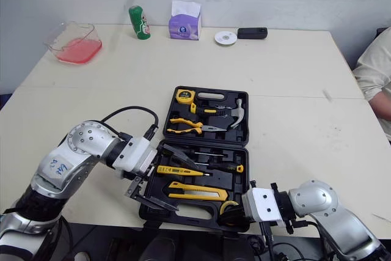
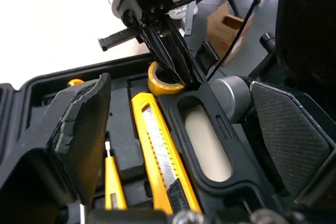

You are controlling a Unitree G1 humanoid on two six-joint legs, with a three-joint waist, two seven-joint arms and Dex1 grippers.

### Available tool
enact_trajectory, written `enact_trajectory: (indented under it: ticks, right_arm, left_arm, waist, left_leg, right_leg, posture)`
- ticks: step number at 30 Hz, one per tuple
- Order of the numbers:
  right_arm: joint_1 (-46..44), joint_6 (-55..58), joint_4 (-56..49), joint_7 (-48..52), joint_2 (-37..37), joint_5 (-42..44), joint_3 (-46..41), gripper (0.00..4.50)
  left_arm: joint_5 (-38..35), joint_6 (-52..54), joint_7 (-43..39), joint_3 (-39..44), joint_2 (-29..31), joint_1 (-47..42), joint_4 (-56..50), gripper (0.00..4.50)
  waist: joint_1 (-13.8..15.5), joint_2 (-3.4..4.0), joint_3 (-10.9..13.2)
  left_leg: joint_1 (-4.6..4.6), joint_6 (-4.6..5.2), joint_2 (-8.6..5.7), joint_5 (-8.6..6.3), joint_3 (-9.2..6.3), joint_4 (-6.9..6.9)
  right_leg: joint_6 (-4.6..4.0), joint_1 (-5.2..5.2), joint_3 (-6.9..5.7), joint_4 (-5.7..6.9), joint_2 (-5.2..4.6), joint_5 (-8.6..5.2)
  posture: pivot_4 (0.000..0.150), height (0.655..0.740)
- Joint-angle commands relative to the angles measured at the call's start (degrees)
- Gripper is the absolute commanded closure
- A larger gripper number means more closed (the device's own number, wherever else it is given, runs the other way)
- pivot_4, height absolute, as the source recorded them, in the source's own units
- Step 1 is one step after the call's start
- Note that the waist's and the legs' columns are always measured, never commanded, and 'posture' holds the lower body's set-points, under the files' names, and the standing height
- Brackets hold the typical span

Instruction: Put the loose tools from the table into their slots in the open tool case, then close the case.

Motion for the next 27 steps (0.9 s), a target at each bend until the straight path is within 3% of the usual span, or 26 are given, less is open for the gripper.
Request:
enact_trajectory:
  ticks: [1,9,20,27]
  right_arm:
    - [3.5,-0.7,7.3,-1.1,-0.7,-4.7,0.8,4.40]
    - [4.6,-1.5,8.7,-3.5,0.8,-2.6,-0.7,4.40]
    - [0.9,19.9,-7.1,-9.0,-1.9,18.6,-12.4,4.40]
    - [-2.3,17.9,3.4,-14.7,-1.8,9.1,-19.1,4.40]
  left_arm:
    - [0.3,-1.0,-0.4,0.5,0.1,-0.5,0.2,0.00]
    - [0.7,-1.5,-0.1,0.4,-0.4,-0.8,1.0,0.00]
    - [2.7,-1.3,4.2,5.0,2.5,2.9,3.3,0.00]
    - [7.3,-2.8,11.7,12.9,6.0,8.8,11.2,0.00]
  waist:
    - [0.0,-0.04,0.0]
    - [0.0,-0.57,-0.3]
    - [-0.1,-0.29,-0.2]
    - [0.3,-0.16,-0.1]
  left_leg:
    - [0.01,0.00,0.00,0.00,0.00,0.00]
    - [0.04,0.00,-0.01,0.00,-0.03,0.00]
    - [-0.03,0.00,0.01,0.00,-0.02,-0.01]
    - [-0.08,0.00,0.01,-0.01,-0.04,-0.10]
  right_leg:
    - [0.00,0.02,0.00,-0.01,0.00,0.00]
    - [0.00,0.06,0.01,-0.02,-0.02,0.00]
    - [0.01,-0.09,0.09,0.02,-0.09,0.01]
    - [-0.01,-0.18,0.08,-0.03,-0.09,0.01]
  posture:
    - [0.150,0.7400]
    - [0.150,0.7400]
    - [0.150,0.7400]
    - [0.150,0.7400]
